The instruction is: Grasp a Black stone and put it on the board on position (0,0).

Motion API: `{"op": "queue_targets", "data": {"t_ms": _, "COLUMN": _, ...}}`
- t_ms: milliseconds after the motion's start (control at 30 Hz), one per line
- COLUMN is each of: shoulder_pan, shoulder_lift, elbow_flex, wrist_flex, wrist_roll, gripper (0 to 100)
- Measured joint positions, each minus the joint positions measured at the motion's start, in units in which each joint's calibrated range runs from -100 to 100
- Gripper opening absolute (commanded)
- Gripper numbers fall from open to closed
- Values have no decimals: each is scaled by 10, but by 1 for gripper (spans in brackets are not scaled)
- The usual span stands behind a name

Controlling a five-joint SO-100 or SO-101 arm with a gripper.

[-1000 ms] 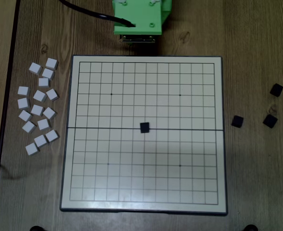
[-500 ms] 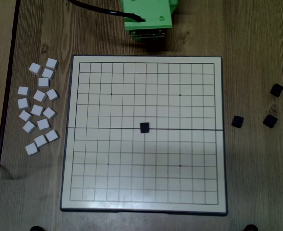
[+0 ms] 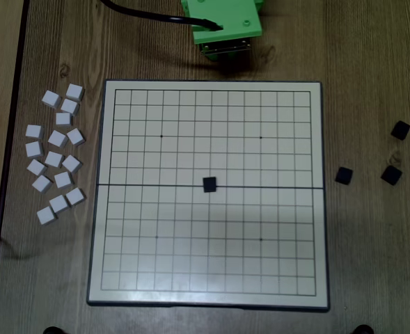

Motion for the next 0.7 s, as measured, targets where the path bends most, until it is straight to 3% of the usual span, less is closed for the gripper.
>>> {"op": "queue_targets", "data": {"t_ms": 700, "shoulder_pan": 4, "shoulder_lift": 0, "elbow_flex": -1, "wrist_flex": 5, "wrist_roll": 24, "gripper": 8}}
